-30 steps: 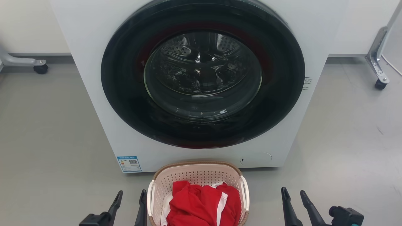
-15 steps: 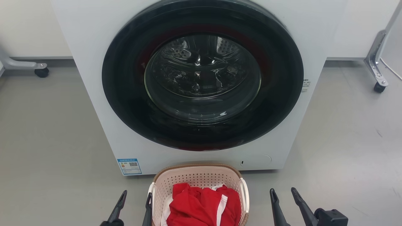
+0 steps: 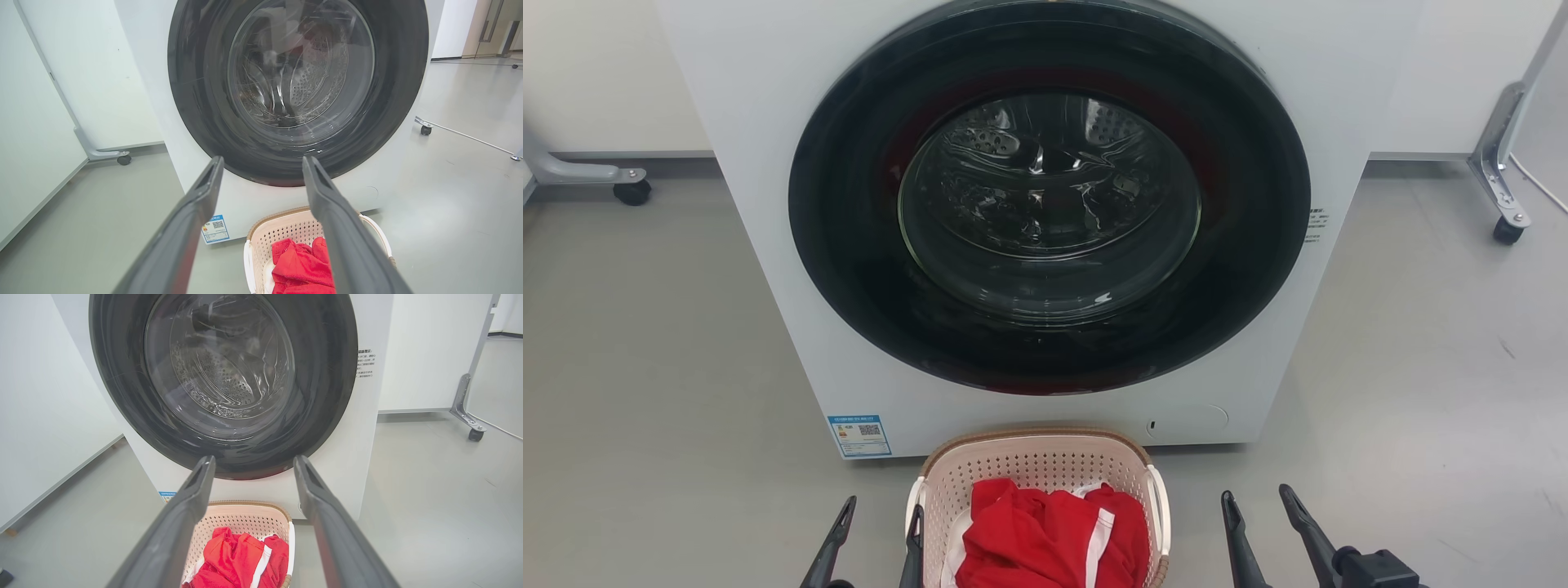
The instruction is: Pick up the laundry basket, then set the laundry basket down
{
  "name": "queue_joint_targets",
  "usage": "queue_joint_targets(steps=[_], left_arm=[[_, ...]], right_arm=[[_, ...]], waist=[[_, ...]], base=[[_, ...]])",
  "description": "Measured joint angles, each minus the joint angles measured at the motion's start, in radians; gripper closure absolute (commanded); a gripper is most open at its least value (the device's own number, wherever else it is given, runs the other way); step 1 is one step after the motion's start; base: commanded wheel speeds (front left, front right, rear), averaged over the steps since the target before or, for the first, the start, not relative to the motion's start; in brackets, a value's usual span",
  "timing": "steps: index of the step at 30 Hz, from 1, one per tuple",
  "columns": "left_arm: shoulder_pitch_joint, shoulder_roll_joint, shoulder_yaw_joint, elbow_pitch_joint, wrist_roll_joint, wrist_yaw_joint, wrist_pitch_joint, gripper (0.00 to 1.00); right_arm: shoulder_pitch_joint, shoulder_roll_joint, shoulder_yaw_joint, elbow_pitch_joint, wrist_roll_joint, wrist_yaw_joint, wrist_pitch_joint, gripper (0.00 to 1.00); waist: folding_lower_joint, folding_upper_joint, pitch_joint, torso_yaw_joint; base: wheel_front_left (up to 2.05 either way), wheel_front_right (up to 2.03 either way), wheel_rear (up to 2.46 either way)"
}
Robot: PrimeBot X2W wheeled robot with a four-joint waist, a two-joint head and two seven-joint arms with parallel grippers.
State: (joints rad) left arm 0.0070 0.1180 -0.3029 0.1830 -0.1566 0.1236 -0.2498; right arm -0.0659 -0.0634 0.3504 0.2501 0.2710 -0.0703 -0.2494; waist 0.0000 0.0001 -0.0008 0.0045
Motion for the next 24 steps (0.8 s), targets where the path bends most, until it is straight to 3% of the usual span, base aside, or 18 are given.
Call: queue_joint_targets(steps=[24], left_arm=[[0.0, -0.012, 0.039, -0.025, -0.011, 0.0, 0.0, 0.0]], right_arm=[[0.016, 0.005, -0.061, -0.029, 0.004, -0.001, 0.0, 0.0]], waist=[[0.0, -0.0001, 0.003, -0.002]], base=[[0.0, 0.0, 0.0]])
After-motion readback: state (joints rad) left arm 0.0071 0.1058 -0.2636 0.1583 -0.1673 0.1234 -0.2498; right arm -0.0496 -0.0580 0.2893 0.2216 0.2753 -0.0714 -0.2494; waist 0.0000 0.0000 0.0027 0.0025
